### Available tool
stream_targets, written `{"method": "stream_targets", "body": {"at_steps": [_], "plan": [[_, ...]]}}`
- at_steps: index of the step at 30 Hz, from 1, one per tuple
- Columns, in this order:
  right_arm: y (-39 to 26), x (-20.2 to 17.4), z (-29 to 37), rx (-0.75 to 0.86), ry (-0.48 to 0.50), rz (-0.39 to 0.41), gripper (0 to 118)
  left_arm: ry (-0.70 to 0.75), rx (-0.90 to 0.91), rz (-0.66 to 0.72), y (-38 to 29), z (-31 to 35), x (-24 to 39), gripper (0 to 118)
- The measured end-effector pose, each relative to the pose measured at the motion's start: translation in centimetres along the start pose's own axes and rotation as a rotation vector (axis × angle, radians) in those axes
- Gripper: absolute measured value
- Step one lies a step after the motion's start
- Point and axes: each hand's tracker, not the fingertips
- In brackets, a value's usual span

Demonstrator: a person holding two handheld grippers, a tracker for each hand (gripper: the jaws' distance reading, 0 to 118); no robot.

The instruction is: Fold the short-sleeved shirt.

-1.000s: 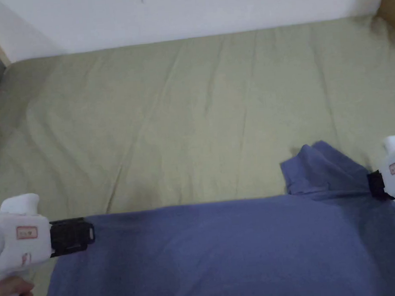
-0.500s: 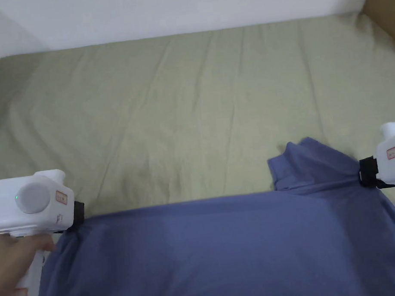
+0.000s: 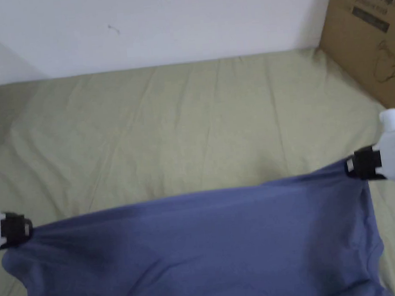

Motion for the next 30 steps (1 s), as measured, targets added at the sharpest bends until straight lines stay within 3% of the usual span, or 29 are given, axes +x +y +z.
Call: {"method": "stream_targets", "body": {"at_steps": [6, 9, 15, 16, 17, 18, 19, 20, 21, 22, 25, 26, 27, 28, 29, 30], "plan": [[-11.2, 0.5, 3.1, -0.089, -0.009, 0.055, 1, 0.003, -0.053, -0.007, -9.6, 2.9, -1.0, 2], [-17.1, 0.6, 2.5, -0.175, -0.052, 0.107, 1, -0.03, -0.122, 0.093, -14.1, 2.2, -1.8, 2], [-22.7, 1.1, 0.2, -0.191, -0.057, 0.011, 2, -0.045, -0.13, 0.138, -18.7, 0.4, -2.8, 3], [-22.7, 1.2, 0.2, -0.163, -0.05, 0.001, 10, -0.032, -0.111, 0.145, -18.9, 0.5, -2.9, 8], [-22.6, 1.2, 0.3, -0.145, -0.03, 0.001, 26, -0.024, -0.087, 0.152, -19.0, 0.7, -3.1, 21], [-22.4, 1.1, 0.2, -0.154, -0.019, 0.008, 55, -0.013, -0.08, 0.165, -19.0, 0.8, -3.2, 41], [-22.2, 0.6, 0.2, -0.177, -0.037, 0.017, 95, 0.006, -0.085, 0.174, -18.9, 1.0, -3.2, 77], [-22.1, -0.1, 0.9, -0.188, -0.094, 0.038, 101, 0.037, -0.095, 0.174, -18.9, 1.3, -3.4, 102], [-22.0, -0.6, 1.7, -0.12, -0.092, 0.071, 95, 0.019, -0.085, 0.163, -19.0, 1.9, -3.5, 114], [-21.9, -1.1, 2.4, -0.09, -0.092, 0.1, 91, 0.0, -0.055, 0.158, -19.2, 2.8, -3.6, 115], [-21.5, -3.7, 5.4, 0.044, -0.09, 0.164, 90, -0.06, 0.003, 0.178, -19.3, 3.7, -4.8, 115], [-21.3, -4.6, 6.4, 0.094, -0.062, 0.159, 85, -0.075, 0.002, 0.189, -19.3, 4.4, -4.9, 114], [-21.2, -5.8, 7.4, 0.14, -0.03, 0.14, 72, -0.1, 0.02, 0.196, -19.0, 5.9, -5.0, 107], [-21.2, -6.7, 8.2, 0.182, -0.001, 0.117, 50, -0.129, 0.054, 0.199, -19.2, 6.7, -5.1, 85], [-21.3, -7.8, 8.7, 0.222, 0.025, 0.1, 31, -0.166, 0.075, 0.208, -19.6, 7.4, -5.2, 54], [-21.4, -9.1, 9.0, 0.247, 0.034, 0.086, 11, -0.192, 0.085, 0.23, -20.1, 7.8, -5.4, 17]]}}
